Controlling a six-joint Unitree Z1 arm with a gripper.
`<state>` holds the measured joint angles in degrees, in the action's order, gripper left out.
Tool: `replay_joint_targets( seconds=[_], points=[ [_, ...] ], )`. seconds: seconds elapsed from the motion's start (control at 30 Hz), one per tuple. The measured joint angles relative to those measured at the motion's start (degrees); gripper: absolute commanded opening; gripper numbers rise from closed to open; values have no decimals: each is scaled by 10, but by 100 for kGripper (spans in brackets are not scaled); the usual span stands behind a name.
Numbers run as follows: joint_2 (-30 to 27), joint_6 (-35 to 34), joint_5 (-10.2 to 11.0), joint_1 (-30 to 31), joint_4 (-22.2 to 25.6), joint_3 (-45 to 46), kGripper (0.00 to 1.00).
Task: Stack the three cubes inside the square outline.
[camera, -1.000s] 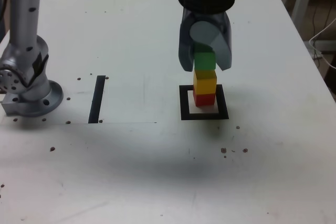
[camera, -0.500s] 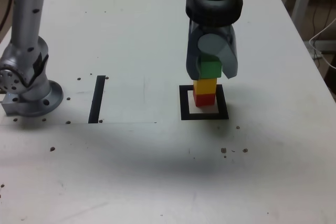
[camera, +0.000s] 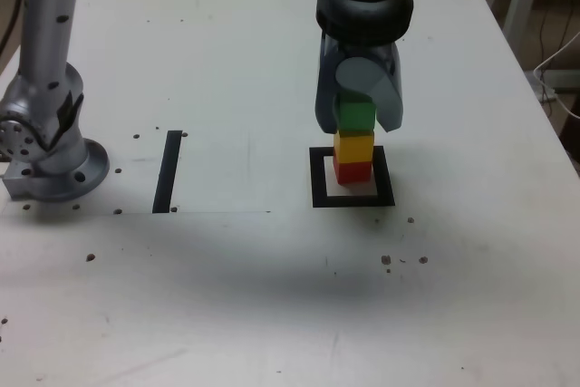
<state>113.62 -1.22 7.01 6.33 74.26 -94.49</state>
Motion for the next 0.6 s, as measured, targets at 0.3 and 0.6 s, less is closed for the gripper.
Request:
replay_joint_targets(
  seconds=[0.3,0.6],
  points=[
    [0,0,-9,0,0,-2,22],
    [0,0,-11,0,0,-3,52]
  ],
)
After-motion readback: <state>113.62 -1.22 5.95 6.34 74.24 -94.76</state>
